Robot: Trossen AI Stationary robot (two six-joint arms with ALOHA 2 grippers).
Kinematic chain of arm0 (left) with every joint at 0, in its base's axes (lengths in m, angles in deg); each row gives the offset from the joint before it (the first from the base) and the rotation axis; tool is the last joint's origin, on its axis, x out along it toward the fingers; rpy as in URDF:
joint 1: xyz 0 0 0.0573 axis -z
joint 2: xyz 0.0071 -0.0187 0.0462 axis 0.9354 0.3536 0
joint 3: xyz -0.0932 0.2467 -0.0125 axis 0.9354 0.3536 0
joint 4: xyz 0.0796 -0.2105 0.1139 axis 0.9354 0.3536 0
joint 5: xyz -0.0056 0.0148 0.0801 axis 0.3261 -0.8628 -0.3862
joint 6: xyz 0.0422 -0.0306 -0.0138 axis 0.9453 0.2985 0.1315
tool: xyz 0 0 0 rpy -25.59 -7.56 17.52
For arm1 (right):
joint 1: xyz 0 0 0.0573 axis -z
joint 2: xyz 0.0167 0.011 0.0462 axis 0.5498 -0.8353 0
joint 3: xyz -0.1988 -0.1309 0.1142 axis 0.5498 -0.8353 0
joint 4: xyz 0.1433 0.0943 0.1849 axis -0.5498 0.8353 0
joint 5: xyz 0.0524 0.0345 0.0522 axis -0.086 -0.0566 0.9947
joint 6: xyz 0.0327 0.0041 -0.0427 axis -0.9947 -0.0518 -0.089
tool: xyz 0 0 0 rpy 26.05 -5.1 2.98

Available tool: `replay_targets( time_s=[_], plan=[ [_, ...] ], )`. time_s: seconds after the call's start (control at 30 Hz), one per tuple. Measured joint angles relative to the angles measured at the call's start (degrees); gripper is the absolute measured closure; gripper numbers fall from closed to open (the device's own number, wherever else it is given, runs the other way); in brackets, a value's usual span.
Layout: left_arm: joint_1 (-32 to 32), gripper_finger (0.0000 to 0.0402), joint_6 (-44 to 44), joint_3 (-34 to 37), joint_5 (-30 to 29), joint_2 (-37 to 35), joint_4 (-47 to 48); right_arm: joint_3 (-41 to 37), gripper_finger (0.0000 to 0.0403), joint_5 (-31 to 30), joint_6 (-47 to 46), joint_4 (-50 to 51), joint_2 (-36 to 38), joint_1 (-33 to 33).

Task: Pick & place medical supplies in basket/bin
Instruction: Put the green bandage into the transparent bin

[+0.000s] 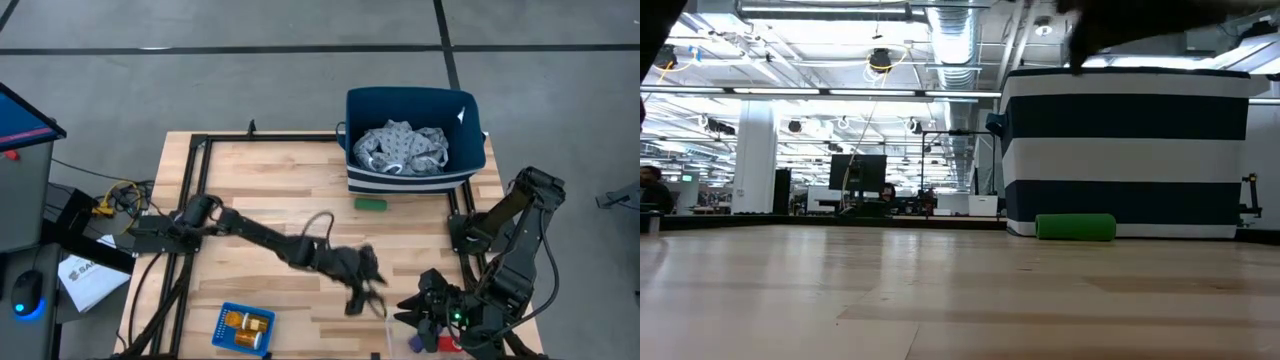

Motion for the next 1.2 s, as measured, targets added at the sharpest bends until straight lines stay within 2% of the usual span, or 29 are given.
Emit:
replay_targets(
  time_s=[0.1, 0.17, 0.23, 0.33, 0.4, 0.5, 0.63, 0.73, 0.83, 0.97, 1.2],
  plan=[
    [-2.4, 0.0228, 2.5, 1.6, -6.8, -4.1, 8.1, 0.0, 0.0260, 0.0, 0.0, 0.3, 0.0, 0.0],
    [-4.6, 0.0225, 3.9, 4.4, -9.3, -6.8, 10.1, 0.0, 0.0260, -0.1, -0.8, 1.4, 0.0, 0.0],
    [-7.0, 0.0221, 3.9, 8.8, -10.1, -10.2, 11.2, 0.0, 0.0260, -0.2, -1.7, 2.3, 0.0, 0.0],
    [-11.3, 0.0214, -0.1, 17.4, -9.8, -15.2, 8.0, 0.0, 0.0260, -0.1, -5.0, 5.0, 0.0, -0.1],
    [-14.6, 0.0211, -4.3, 24.7, -7.4, -18.0, 1.9, 0.0, 0.0260, -0.1, -7.2, 6.4, 0.0, -0.2],
    [-19.9, 0.0208, -12.1, 35.4, -0.9, -20.2, -14.7, 0.0, 0.0260, -0.2, -8.9, 8.1, 0.0, -0.3],
    [-26.0, 0.0208, -22.8, 43.8, 6.7, -18.0, -32.9, 0.0, 0.0260, -0.2, -11.3, 10.3, 0.0, -0.3],
    [-28.8, 0.0208, -28.6, 44.4, 11.1, -14.7, -36.9, 0.0, 0.0260, -0.2, -12.7, 11.8, 0.0, -0.3],
    [-29.2, 0.0210, -29.8, 42.7, 13.9, -11.6, -37.6, 0.0, 0.0260, -0.2, -14.2, 13.1, 0.0, -0.3],
    [-29.5, 0.0210, -33.4, 40.9, 13.4, -8.4, -37.1, 0.0, 0.0260, 0.0, -15.5, 13.5, 0.0, -0.3],
    [-29.5, 0.0211, -33.7, 36.8, 12.1, -5.5, -33.7, 0.0, 0.0260, 0.0, -16.3, 14.0, 0.0, -0.2]
  ],
)
